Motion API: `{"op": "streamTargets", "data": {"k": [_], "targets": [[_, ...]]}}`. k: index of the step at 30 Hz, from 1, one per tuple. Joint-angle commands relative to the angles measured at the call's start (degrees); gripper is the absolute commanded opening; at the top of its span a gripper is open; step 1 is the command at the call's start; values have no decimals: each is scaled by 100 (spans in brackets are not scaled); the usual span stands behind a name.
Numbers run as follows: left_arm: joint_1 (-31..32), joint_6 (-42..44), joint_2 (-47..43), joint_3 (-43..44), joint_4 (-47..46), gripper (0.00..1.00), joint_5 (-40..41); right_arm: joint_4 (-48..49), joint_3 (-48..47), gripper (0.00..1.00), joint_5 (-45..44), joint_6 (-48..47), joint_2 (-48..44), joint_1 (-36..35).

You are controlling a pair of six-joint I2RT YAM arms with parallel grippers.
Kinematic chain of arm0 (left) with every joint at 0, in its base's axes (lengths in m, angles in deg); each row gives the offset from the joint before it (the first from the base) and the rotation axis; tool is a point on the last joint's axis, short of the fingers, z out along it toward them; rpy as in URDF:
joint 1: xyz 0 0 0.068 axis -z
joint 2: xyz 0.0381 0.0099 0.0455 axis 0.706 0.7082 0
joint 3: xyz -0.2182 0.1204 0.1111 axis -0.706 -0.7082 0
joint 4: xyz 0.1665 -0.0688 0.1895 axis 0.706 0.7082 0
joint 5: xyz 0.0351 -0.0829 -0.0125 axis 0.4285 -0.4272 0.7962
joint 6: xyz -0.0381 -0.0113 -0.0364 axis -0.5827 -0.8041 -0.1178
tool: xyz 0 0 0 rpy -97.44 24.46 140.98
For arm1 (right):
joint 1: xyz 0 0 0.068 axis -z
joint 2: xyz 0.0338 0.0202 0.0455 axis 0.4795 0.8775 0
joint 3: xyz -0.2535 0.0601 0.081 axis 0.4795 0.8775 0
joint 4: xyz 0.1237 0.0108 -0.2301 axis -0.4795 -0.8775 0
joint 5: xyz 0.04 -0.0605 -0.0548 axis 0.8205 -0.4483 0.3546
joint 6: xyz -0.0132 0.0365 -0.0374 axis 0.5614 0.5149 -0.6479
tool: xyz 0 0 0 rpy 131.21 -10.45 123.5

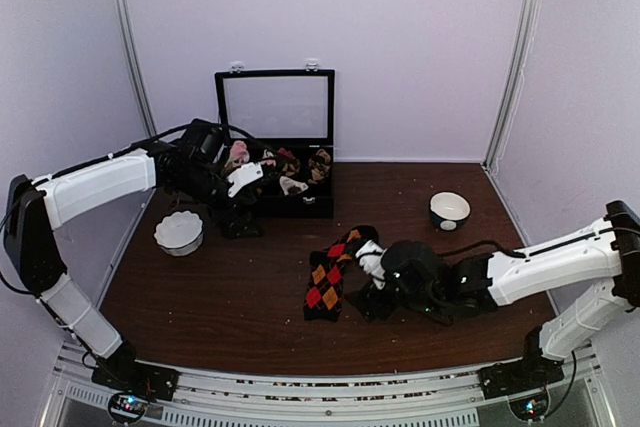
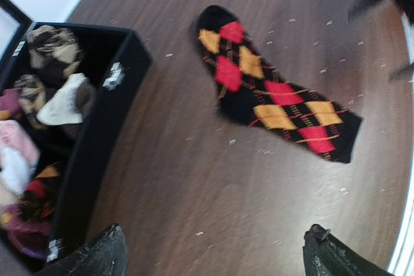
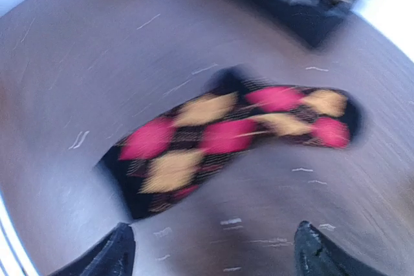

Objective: Roll the socks
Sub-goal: Roll the sock at the center of the board.

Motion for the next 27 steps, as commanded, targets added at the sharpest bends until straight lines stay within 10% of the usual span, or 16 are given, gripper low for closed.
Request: {"op": "streamTargets", "data": {"k": [1,7,27], "targets": [[11,-424,189,-419,-396,98,-1238,-119,-289,75,396,-1030,815,-531],[17,-619,411,-693,-644,98,-1400,1014,-179,53,863,-1667,1220,-626],[93,-530,342,-1134,-865,98,-1593,962,-707,34,1499,-2106,2303,-245]]}}
